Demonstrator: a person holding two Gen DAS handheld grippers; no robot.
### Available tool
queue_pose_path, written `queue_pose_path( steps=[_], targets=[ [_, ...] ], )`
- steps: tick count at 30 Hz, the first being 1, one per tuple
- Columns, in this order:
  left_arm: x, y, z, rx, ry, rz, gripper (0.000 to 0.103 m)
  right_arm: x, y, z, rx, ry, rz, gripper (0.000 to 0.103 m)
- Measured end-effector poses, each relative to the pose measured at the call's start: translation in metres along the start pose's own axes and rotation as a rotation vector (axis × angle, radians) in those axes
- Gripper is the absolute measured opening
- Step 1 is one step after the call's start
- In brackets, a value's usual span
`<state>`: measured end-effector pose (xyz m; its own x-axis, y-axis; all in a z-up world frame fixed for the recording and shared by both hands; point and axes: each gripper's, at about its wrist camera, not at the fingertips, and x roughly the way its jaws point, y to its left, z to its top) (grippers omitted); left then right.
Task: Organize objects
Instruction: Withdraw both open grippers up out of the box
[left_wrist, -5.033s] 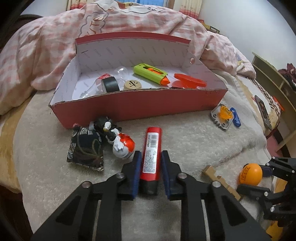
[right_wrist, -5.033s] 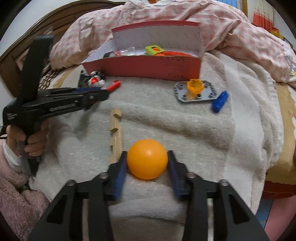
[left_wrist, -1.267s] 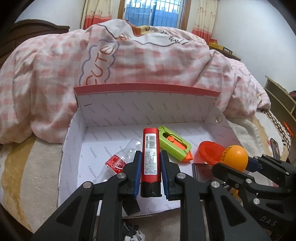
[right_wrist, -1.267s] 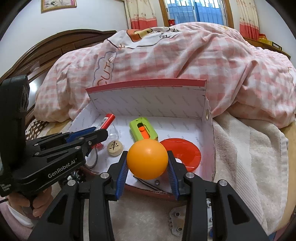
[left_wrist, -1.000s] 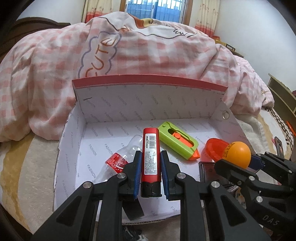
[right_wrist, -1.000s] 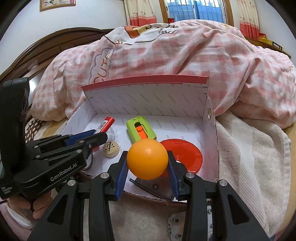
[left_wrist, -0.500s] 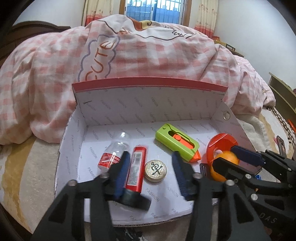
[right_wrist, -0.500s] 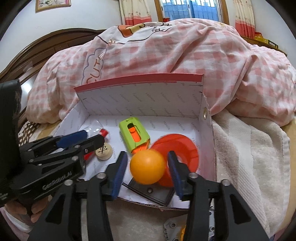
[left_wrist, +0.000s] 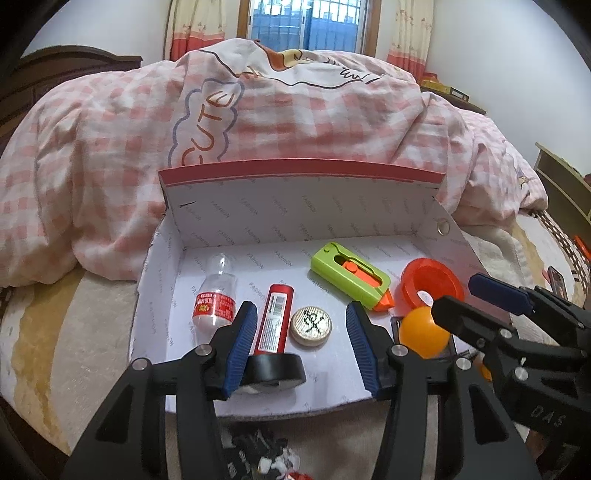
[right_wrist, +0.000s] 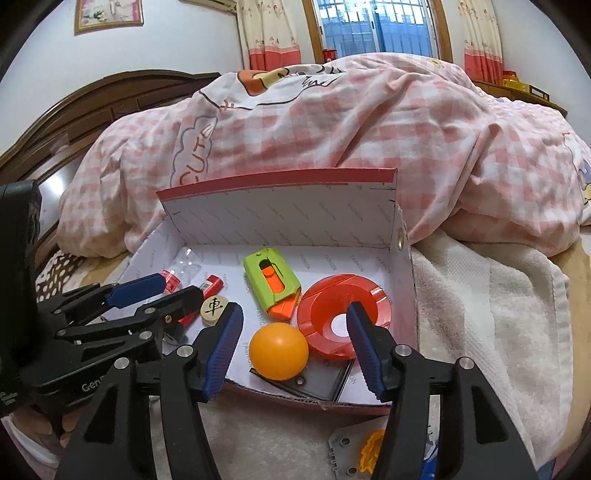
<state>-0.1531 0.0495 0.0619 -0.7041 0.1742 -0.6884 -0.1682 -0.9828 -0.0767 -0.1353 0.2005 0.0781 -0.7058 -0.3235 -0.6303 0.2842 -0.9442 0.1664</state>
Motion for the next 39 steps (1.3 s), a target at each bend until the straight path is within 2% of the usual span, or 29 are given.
queue_pose_path(
  steps=[21,39],
  targets=[
    [-0.046,-0.001,-0.024,0.036,-0.024,-0.025,0.05,-0.036,0.009,-0.02,0.005,-0.016,0.014,0.06],
    [-0.07,0.001,-0.06,0.018,0.033,-0.093,0.05,-0.058,0.013,-0.061,-0.006,0.028,0.027,0.06]
  ],
)
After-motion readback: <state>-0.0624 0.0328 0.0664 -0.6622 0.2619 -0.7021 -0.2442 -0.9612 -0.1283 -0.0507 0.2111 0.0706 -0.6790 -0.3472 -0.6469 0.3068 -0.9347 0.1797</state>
